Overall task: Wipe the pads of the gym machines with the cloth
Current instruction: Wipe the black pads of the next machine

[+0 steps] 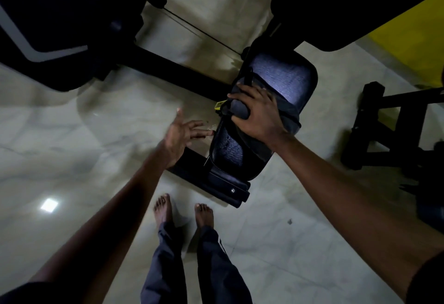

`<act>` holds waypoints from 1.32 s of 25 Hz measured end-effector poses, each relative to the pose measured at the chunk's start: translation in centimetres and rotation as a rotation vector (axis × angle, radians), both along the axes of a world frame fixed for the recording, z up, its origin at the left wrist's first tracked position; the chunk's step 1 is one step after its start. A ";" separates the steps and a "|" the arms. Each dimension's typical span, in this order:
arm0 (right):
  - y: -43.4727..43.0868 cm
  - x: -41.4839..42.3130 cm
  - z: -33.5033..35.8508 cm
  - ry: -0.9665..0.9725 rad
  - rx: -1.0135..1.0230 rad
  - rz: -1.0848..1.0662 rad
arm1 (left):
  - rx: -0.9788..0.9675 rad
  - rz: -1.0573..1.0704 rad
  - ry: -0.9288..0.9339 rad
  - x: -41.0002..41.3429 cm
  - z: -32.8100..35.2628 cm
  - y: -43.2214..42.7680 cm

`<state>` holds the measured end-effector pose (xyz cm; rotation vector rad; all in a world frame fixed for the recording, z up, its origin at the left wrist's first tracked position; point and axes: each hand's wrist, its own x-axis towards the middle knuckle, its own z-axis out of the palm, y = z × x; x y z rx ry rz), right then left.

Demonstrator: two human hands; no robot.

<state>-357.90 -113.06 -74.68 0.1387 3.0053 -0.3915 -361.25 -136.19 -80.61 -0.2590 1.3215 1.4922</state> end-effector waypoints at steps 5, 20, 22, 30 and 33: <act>-1.5 6.0 -0.4 0.010 -0.015 0.213 | 0.051 -0.164 -0.040 -3.3 0.2 -0.2; -5.6 6.9 -0.8 -0.071 0.046 0.410 | -0.097 -0.201 0.133 -4.8 1.1 3.5; -6.2 7.9 -1.0 -0.092 0.024 0.513 | -0.099 -0.236 0.154 -5.1 1.6 3.5; -4.8 9.5 -1.9 -0.070 0.011 0.660 | -0.132 -0.276 0.137 -4.6 2.5 3.5; -4.1 10.8 -2.3 -0.055 0.031 0.692 | -0.140 -0.168 0.117 -3.5 2.2 3.7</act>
